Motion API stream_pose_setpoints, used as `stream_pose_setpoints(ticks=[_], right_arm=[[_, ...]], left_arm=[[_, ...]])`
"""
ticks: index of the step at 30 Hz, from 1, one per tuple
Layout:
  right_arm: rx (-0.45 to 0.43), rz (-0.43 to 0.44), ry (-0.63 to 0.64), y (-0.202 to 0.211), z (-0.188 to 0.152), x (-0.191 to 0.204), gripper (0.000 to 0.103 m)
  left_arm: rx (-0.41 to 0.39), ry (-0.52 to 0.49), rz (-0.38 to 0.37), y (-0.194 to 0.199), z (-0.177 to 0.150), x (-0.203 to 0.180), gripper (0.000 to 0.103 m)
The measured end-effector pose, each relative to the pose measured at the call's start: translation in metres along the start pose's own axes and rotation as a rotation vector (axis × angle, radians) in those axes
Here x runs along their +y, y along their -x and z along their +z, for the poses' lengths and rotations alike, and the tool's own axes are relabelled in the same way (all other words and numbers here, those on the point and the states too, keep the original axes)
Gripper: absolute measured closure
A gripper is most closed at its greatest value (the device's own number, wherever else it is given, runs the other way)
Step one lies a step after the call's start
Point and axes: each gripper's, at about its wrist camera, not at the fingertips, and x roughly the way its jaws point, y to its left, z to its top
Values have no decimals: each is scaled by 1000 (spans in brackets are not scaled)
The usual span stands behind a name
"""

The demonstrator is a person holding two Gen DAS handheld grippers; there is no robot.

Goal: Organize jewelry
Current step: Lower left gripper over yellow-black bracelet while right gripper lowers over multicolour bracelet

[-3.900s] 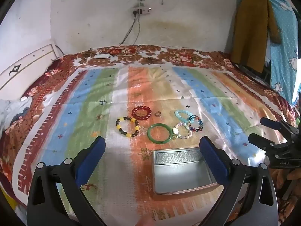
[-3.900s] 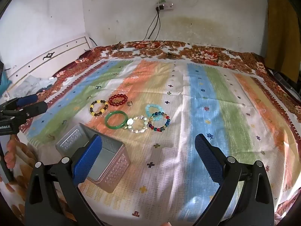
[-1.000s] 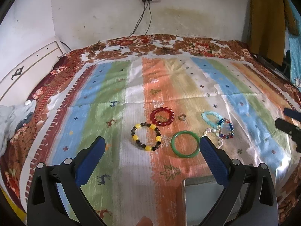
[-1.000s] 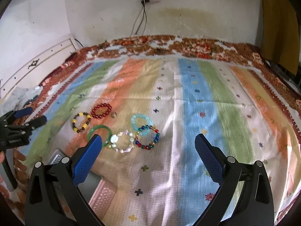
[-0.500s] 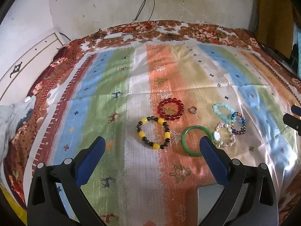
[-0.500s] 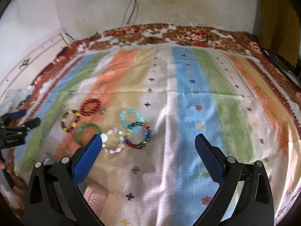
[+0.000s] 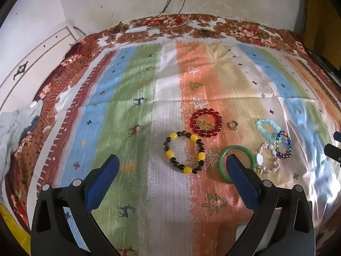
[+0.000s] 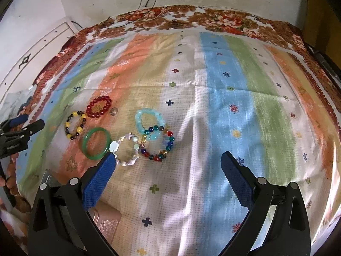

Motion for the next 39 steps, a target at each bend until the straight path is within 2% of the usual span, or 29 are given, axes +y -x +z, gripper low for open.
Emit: stream_pose_setpoints(ticks=[2, 6, 15, 26, 39], right_arm=[[13, 22, -11, -4, 3, -1, 3], [66, 9, -17, -18, 8, 0, 3], [140, 54, -24, -34, 16, 2, 3], [254, 20, -37, -71, 19, -8, 3], [310, -20, -33, -102, 22, -13, 3]], left_arm=[[29, 19, -9, -6, 2, 3, 6], [95, 75, -25, -21, 7, 11, 6], [190, 121, -51, -48, 11, 17, 6], [264, 145, -41, -78, 15, 24, 6], [313, 127, -33, -100, 16, 24, 6]])
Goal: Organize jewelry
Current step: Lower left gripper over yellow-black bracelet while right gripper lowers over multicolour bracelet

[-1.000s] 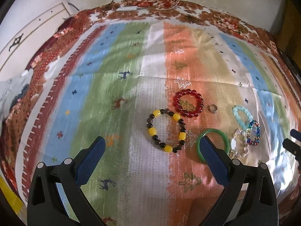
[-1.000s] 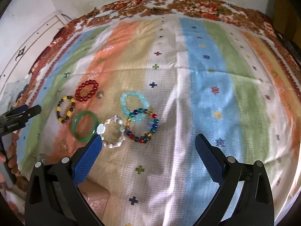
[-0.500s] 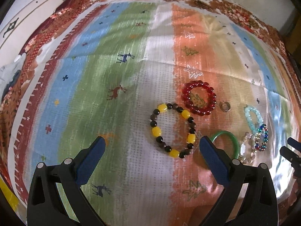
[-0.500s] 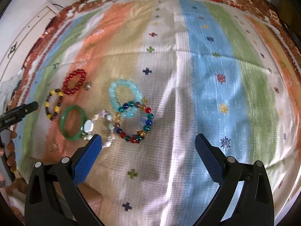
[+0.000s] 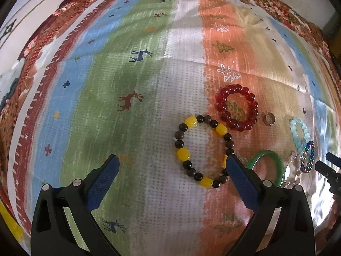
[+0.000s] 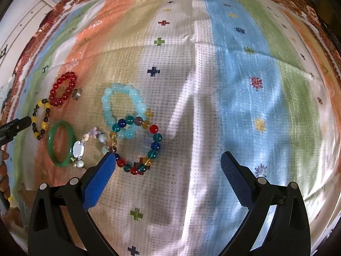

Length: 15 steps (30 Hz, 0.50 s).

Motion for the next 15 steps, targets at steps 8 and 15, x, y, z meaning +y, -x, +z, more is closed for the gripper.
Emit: stream_pose_setpoints(ticks=[8, 15], right_arm=[[17, -21, 9, -11, 4, -1, 3], [22, -66, 12, -24, 9, -1, 3]], left_arm=[[23, -1, 8, -13, 5, 0, 8], [30, -24, 41, -19, 7, -2, 17]])
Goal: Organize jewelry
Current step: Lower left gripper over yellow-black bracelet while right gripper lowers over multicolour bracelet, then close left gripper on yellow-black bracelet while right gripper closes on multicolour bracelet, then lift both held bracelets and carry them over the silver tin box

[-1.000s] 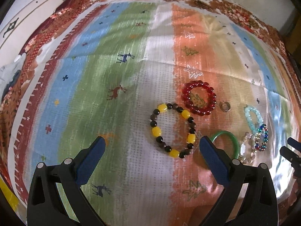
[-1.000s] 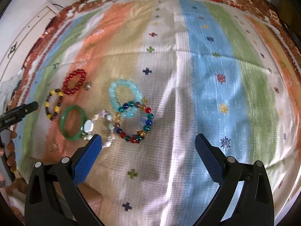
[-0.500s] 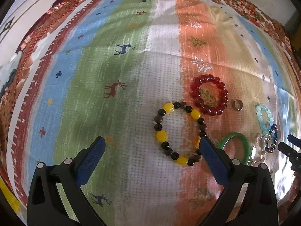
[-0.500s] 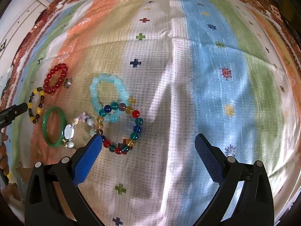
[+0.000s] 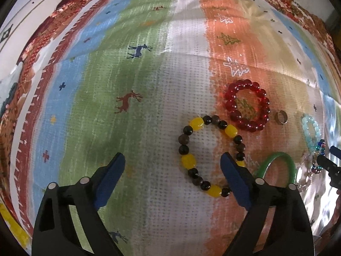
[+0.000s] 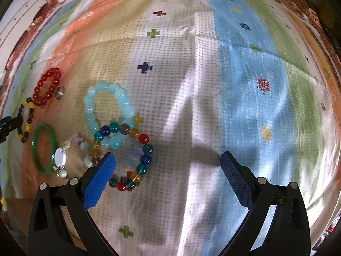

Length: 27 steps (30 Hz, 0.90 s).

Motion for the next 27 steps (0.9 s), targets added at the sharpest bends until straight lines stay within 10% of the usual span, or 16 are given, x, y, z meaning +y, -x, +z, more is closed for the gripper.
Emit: stream_pose_setpoints(ticks=[12, 17, 22, 27], right_arm=[[-15, -41, 56, -6, 0, 23, 24], [-39, -52, 55, -1, -2, 23, 50], [-60, -89, 50, 11, 2, 12, 86], [-72, -64, 22, 19, 0, -3, 93]], left_arm=[[5, -23, -14, -6, -3, -5, 50], [17, -28, -57, -6, -6, -9, 92], [22, -24, -92, -5, -7, -9, 92], [-3, 8, -113, 6, -7, -1, 92]])
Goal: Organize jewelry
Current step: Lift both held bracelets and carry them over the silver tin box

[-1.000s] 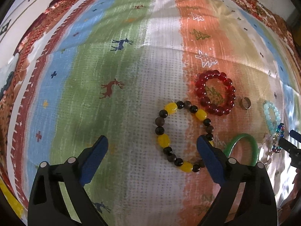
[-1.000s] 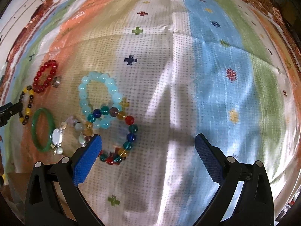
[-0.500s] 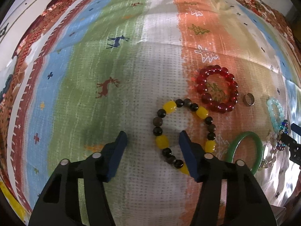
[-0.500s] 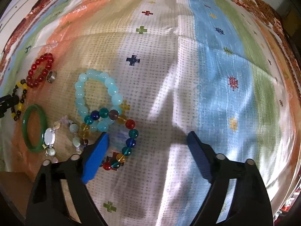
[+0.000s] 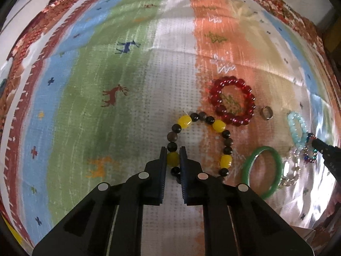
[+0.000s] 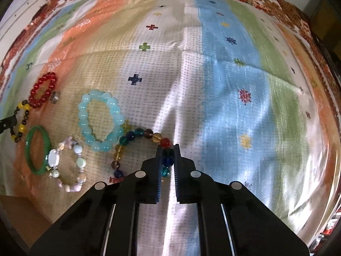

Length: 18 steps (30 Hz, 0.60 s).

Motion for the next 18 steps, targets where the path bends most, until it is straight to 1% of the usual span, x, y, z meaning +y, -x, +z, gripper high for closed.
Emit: stream_pose_setpoints(ticks=[4, 9, 13, 18], right_arm=[[-12, 57, -12, 10, -7, 6, 93], [-37, 88, 11, 23, -16, 19, 93], [-71, 110, 31, 39, -22, 29, 93], [-121, 144, 23, 57, -27, 32, 93]], left_arm=[[-43, 14, -23, 18, -6, -2, 92], [-79, 24, -51, 35, -13, -1, 92], [-94, 26, -56, 42, -15, -3, 92], [-127, 27, -69, 52, -19, -7, 92]])
